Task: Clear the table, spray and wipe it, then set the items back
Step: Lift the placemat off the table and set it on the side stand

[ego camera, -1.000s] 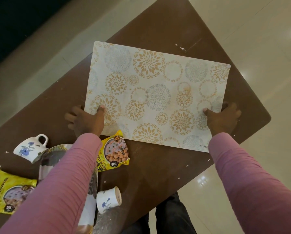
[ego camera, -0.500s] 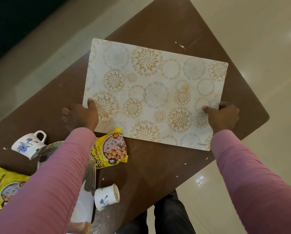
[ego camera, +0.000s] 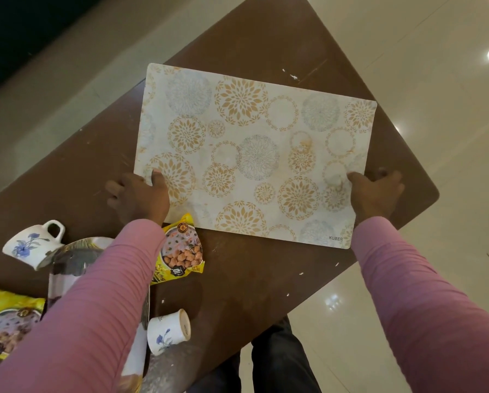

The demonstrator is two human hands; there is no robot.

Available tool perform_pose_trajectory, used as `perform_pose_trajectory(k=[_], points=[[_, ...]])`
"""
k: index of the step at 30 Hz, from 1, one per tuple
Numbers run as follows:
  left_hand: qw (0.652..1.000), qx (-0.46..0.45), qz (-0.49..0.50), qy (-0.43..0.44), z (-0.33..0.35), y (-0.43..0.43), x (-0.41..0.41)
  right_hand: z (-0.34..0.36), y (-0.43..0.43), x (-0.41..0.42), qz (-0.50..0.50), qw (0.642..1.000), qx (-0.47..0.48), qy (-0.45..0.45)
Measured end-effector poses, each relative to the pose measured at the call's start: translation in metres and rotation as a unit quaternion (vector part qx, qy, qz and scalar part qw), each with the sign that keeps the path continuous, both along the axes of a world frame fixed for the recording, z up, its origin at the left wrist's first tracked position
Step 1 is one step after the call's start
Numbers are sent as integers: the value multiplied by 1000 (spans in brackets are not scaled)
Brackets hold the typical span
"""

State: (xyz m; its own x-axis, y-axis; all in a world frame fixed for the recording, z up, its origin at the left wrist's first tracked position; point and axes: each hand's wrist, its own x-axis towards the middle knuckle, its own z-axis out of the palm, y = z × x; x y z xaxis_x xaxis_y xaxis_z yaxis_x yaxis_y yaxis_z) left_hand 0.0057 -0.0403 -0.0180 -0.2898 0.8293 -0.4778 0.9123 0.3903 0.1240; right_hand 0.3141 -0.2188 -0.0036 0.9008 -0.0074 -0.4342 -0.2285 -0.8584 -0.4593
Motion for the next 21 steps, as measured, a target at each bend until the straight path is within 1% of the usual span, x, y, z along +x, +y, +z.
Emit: perform_pose_trajectory(k=[4,6,9,15,18,21], points=[[999,13,-33,10,-2,1,-6,-1,-6,12,-39,996,63,53],[999,21,-43,0,-3,1,-9,-4,-10,14,-3,996,59,68],[998,20,-53,-18,-3,1,-12,-6,-12,14,28,996,69,57],[998,7,-62,-9,-1,2,-16,5,-9,20,54,982,169,63],[998,-2,-50,-25,9,6,-13,12,-1,28,43,970,221,91],[996,-28,-6,-78,13,15,-17,16,4,36,33,959,261,107]])
